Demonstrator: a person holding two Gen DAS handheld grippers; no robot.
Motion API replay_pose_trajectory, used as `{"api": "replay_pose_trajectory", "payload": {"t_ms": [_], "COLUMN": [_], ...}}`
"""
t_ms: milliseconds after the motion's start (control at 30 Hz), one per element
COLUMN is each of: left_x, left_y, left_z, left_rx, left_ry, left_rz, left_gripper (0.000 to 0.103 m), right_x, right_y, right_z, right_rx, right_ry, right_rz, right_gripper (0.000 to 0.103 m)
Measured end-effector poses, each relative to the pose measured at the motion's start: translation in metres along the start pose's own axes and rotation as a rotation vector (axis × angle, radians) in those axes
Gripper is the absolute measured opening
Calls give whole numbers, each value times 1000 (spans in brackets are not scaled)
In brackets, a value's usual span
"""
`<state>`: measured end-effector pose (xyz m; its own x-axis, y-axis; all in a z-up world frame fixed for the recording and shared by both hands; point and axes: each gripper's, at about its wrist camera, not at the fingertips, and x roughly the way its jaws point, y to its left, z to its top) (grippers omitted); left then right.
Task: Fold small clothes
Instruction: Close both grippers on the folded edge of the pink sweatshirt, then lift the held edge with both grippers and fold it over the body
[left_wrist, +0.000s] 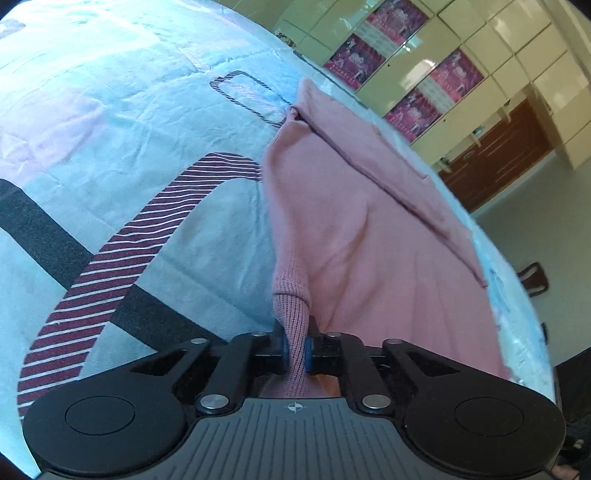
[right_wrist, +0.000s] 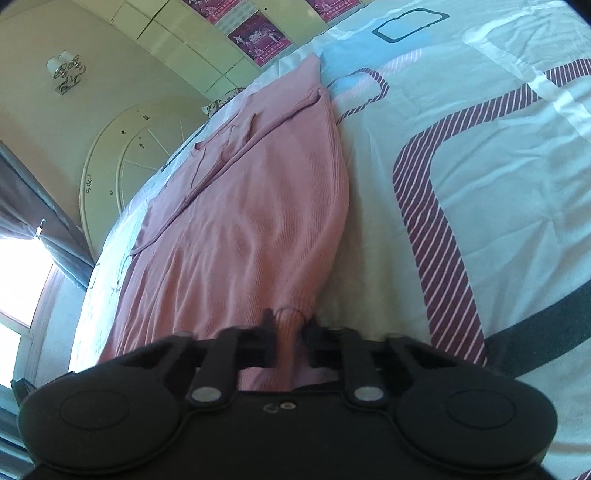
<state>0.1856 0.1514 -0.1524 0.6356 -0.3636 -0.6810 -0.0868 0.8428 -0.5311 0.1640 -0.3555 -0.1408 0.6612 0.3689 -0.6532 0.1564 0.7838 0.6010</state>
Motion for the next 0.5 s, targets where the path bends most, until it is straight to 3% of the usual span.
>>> {"api": "replay_pose_trajectory", "payload": {"t_ms": [133, 200, 267, 500], "left_x": [-21, -11, -5, -18], "left_y": [-4, -2, 4, 14], "left_z": [-3, -4, -4, 13], "left_rx": [58, 90, 51, -123], "left_ry": [-71, -36, -35, -120], "left_rz": [6, 51, 39, -74], "left_gripper": [7, 7, 7, 7], "right_x": [-19, -20, -4, -20], "right_y": [-1, -6, -15, -6], "right_z": [-4, -4, -6, 11], "right_rx": [-8, -15, -15, 22], "right_ry": [-50, -57, 9, -69], "right_rz": [43, 37, -15, 79], "right_gripper": [8, 8, 7, 8]}}
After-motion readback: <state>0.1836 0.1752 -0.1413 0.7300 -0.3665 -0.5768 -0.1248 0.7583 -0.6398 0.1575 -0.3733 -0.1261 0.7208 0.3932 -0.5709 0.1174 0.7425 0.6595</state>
